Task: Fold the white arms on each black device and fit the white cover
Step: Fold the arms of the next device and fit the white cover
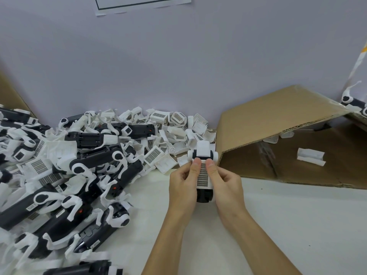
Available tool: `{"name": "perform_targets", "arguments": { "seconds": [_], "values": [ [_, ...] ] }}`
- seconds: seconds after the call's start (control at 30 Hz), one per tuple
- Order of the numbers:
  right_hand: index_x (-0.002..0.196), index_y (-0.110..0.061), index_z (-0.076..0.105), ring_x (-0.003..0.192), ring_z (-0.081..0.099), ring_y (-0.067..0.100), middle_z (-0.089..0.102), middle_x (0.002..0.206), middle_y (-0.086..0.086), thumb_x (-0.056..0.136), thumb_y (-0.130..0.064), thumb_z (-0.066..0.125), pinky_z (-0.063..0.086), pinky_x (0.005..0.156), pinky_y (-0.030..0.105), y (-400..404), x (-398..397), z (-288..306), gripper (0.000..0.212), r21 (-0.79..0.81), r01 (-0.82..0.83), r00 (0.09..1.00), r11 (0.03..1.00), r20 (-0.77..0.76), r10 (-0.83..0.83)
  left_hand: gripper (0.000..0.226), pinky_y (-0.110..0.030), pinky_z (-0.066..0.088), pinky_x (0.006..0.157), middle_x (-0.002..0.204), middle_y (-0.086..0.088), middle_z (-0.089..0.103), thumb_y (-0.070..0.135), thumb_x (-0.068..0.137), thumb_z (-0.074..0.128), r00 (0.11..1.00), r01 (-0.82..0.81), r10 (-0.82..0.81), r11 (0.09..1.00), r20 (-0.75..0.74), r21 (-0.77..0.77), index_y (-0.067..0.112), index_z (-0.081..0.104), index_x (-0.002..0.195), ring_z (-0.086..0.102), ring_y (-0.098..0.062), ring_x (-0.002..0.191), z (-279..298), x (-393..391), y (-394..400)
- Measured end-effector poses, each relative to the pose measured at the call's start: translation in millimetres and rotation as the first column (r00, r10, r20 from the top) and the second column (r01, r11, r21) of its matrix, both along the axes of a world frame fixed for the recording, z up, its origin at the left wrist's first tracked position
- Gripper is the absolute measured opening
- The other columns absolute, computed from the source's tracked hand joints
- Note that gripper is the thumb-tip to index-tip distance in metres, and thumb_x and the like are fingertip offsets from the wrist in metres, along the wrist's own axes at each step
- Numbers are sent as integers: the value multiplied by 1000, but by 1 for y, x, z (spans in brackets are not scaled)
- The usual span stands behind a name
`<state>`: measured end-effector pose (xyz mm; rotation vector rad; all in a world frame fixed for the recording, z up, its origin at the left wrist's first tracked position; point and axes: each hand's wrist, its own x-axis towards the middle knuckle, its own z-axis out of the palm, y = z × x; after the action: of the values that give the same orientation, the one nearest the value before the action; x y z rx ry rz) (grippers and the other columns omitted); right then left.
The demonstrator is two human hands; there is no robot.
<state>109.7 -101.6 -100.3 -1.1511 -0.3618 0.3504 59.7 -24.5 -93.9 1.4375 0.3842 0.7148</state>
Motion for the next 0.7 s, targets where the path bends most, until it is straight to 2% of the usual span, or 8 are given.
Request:
{"name": "perform_targets", "arguments": {
  "seconds": [0.1, 0.2, 0.3, 0.4, 0.5, 0.6, 0.7],
  "values": [
    [91, -18, 81, 87, 75, 22, 78, 90, 9, 83, -53, 59, 59, 68, 28, 0, 1, 0, 42, -23, -29, 1000, 999, -10, 28, 30, -25, 55, 66, 83, -3, 75, 25, 102, 51, 995, 97, -97, 995, 11, -35, 17, 77, 89, 71, -14, 78, 1, -1, 2],
    [97, -14, 79, 93, 74, 26, 77, 95, 12, 93, -42, 57, 59, 74, 33, -2, 4, 0, 37, 3, -67, 998, 998, -2, 67, 27, -23, 55, 67, 81, 0, 76, 20, 104, 49, 999, 18, -16, 999, -28, 43, 13, 74, 95, 70, -9, 77, -1, 1, 1],
    [99, -14, 78, 91, 74, 20, 78, 92, 5, 102, -23, 54, 57, 78, 31, -2, 5, -4, 25, -86, -3, 992, 996, 125, 14, 29, -17, 51, 62, 76, 5, 74, 18, 105, 48, 998, -58, 62, 992, -34, 112, 16, 73, 91, 67, -3, 71, -3, 3, -1],
    [94, -16, 77, 87, 74, 16, 78, 87, 2, 102, -21, 55, 58, 78, 30, 0, 5, -7, 24, -115, 53, 982, 992, 184, -31, 31, -16, 49, 60, 71, 6, 73, 15, 105, 48, 996, -84, 88, 989, -31, 125, 18, 73, 86, 65, -2, 66, -3, 4, -2],
    [99, -18, 77, 91, 74, 16, 78, 92, 1, 101, -23, 56, 59, 78, 27, 1, 6, -7, 22, -83, 12, 985, 996, 175, 3, 30, -25, 55, 69, 84, -5, 76, 19, 105, 48, 999, -28, 30, 998, -33, 57, 16, 75, 94, 70, -13, 78, -3, 4, 2],
    [105, -19, 77, 99, 73, 17, 78, 101, 2, 98, -29, 59, 57, 78, 22, -1, 8, -8, 21, -29, -71, 988, 997, 133, 74, 29, -31, 58, 80, 99, -10, 76, 24, 104, 47, 995, 96, -98, 991, -17, -98, 14, 74, 107, 72, -22, 94, -2, -1, 10],
    [117, -15, 73, 111, 69, 20, 75, 114, 5, 96, -27, 60, 55, 91, 29, -6, 15, -9, 27, 18, -197, 976, 980, 102, 194, 24, -36, 58, 88, 108, -10, 75, 10, 101, 51, 985, 172, -173, 979, -1, -107, 12, 68, 118, 71, -23, 104, -1, -5, 15]
  ]
}}
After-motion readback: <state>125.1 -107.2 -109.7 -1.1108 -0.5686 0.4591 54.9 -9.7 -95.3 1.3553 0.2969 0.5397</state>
